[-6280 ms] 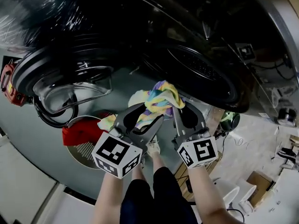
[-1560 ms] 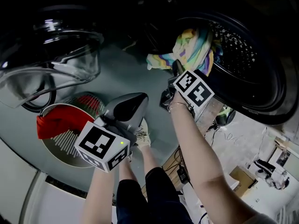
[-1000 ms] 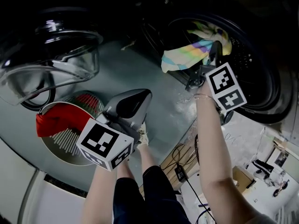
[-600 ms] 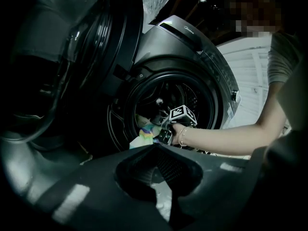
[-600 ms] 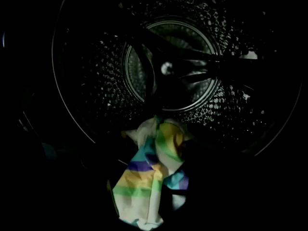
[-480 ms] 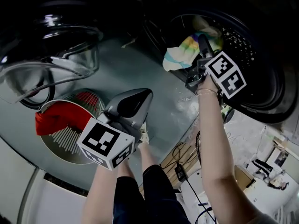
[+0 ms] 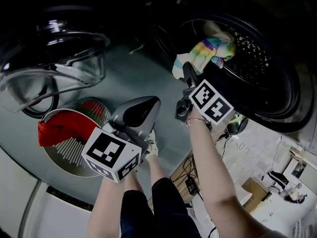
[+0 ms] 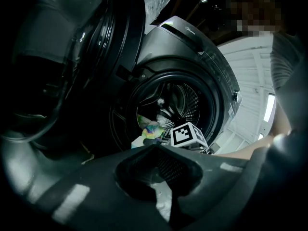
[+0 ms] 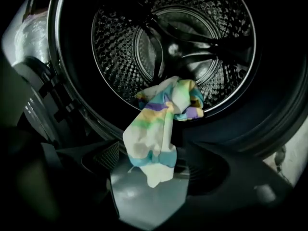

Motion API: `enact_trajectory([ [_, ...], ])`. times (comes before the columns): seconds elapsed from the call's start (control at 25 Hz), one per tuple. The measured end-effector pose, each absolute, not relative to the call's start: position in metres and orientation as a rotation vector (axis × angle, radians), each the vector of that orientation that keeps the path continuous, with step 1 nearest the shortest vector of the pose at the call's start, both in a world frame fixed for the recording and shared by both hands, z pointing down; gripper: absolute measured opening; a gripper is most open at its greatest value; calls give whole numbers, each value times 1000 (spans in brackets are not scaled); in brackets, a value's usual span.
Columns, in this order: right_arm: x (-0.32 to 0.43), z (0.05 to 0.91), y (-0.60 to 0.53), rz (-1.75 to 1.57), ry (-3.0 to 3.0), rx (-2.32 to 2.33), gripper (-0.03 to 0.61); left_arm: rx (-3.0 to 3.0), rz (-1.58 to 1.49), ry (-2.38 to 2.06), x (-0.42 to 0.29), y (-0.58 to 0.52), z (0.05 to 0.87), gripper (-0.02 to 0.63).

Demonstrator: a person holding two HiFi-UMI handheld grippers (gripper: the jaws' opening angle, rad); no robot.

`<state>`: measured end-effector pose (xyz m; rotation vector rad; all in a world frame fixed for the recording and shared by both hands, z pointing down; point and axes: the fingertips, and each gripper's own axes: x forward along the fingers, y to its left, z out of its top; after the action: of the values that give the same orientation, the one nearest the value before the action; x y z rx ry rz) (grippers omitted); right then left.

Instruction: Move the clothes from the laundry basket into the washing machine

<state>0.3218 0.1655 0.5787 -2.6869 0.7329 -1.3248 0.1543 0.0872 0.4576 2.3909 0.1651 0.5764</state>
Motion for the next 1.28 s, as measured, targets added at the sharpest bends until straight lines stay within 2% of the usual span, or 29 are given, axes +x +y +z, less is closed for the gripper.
enact_trajectory([
  [0.32, 305, 604, 162, -1387, 696, -2658, 400, 2376, 591, 156, 146, 89, 469, 0],
  [0.4, 310, 615, 159, -1424, 685, -2679, 363, 2382, 597, 163, 148, 87, 467, 0],
  [0.48, 310, 617, 161, -1441, 658, -2688, 284, 2385, 600, 155, 147, 84, 467, 0],
  [0.56, 311, 609, 161, -1413, 695, -2706, 95, 2379, 600, 138, 148, 80, 469, 0],
  [0.6, 312, 602, 160, -1381, 736, -2717, 39, 2377, 599, 135, 148, 80, 468, 0],
  [0.76, 330, 557, 155, -1186, 869, -2761, 37, 2383, 597, 147, 149, 81, 462, 0],
  [0.96, 385, 490, 152, -865, 839, -2845, 37, 2385, 577, 161, 153, 88, 455, 0],
  [1.16, 434, 473, 150, -763, 711, -2849, 44, 2387, 575, 175, 159, 88, 448, 0],
  [1.2, 439, 477, 149, -778, 695, -2817, 75, 2386, 571, 177, 160, 88, 448, 0],
  [1.24, 442, 483, 148, -804, 687, -2782, 192, 2384, 568, 179, 160, 89, 448, 0],
  [1.28, 442, 489, 147, -835, 685, -2755, 366, 2380, 568, 180, 159, 91, 448, 0],
])
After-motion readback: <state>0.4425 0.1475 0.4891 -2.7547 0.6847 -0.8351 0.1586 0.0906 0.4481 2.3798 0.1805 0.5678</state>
